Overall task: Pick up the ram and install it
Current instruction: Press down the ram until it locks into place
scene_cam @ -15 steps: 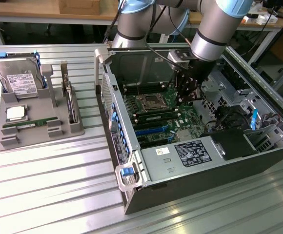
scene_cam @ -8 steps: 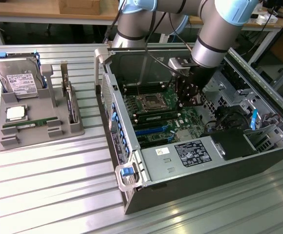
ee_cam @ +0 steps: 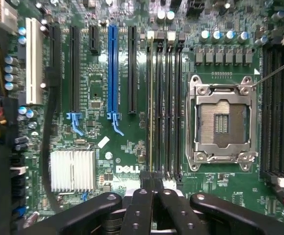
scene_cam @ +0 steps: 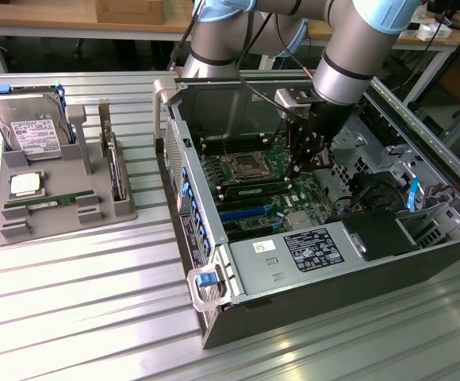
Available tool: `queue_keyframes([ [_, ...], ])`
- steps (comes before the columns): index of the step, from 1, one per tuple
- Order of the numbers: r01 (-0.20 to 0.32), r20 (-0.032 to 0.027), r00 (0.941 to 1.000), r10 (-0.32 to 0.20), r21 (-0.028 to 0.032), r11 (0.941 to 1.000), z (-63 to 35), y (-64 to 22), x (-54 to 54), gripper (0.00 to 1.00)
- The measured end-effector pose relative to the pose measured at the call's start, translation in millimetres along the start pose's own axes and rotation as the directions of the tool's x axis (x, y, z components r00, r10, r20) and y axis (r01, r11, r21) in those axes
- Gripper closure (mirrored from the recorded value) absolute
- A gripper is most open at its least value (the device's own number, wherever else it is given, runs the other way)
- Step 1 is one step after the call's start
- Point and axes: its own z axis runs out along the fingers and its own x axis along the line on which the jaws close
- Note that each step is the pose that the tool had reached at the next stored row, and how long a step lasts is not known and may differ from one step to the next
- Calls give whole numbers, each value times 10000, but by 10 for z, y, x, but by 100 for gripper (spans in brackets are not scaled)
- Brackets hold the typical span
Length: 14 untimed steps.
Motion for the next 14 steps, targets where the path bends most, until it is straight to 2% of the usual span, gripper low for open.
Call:
queue_keyframes([
  [3, -1, 12, 10000, 1, 19, 10000, 0, 155, 0, 90],
  [6, -1, 11, 10000, 1, 30, 10000, 9, 345, -1, 90],
  [7, -1, 10, 10000, 1, 42, 10000, 21, 501, -1, 90],
  [11, 0, 17, 10000, 0, 62, 10000, 67, 874, -2, 90],
  [12, 0, 37, 10000, 0, 64, 10000, 105, 974, -3, 90],
  [14, 1, 67, 10000, -1, 64, 10000, 148, 1045, -3, 90],
])
